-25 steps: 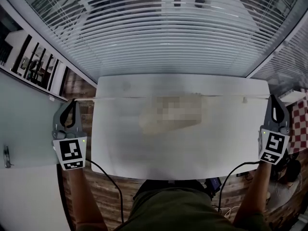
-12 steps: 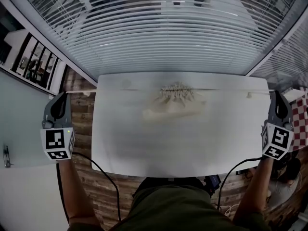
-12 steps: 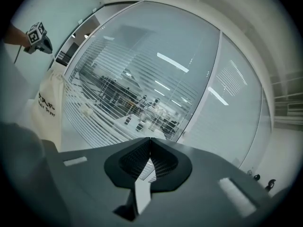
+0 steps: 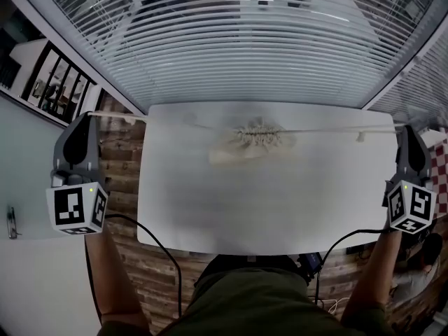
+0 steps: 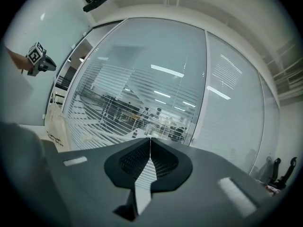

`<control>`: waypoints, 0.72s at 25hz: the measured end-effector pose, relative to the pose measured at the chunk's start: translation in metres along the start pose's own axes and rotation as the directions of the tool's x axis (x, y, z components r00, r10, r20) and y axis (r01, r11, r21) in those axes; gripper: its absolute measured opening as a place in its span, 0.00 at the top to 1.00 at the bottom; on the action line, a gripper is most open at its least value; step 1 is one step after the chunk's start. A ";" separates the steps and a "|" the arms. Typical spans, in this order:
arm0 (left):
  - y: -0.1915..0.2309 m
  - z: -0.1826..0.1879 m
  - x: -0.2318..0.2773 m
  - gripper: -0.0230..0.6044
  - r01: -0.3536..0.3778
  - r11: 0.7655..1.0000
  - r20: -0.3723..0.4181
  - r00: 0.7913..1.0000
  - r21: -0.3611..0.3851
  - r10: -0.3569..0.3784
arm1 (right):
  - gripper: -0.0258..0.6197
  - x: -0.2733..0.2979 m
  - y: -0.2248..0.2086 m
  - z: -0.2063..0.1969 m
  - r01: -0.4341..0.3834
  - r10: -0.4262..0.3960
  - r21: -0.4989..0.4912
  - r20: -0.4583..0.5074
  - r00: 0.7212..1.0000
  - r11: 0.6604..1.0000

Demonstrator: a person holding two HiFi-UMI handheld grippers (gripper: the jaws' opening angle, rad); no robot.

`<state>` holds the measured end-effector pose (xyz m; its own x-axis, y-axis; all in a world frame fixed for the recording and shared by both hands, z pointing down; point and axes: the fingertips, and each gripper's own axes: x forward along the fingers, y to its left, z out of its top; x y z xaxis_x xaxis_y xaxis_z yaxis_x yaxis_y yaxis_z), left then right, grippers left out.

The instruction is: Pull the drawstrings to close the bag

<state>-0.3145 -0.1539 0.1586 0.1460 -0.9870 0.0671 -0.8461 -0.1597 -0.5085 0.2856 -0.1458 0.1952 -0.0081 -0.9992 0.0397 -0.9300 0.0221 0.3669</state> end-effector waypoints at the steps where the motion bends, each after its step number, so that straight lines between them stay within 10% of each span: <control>1: 0.002 0.001 -0.002 0.95 -0.003 1.000 0.004 1.000 -0.008 0.003 | 0.94 0.000 0.002 -0.002 -0.003 0.003 -0.001 -0.003 1.000 1.000; 18: -0.001 -0.007 -0.018 0.95 -0.009 1.000 -0.015 1.000 -0.030 0.008 | 0.94 -0.010 0.009 -0.015 -0.024 0.023 -0.025 -0.036 0.999 0.999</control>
<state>-0.3200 -0.1361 0.1637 0.1311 -0.9885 0.0756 -0.8623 -0.1514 -0.4832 0.2828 -0.1349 0.2122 -0.0166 -0.9965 0.0817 -0.9201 0.0472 0.3888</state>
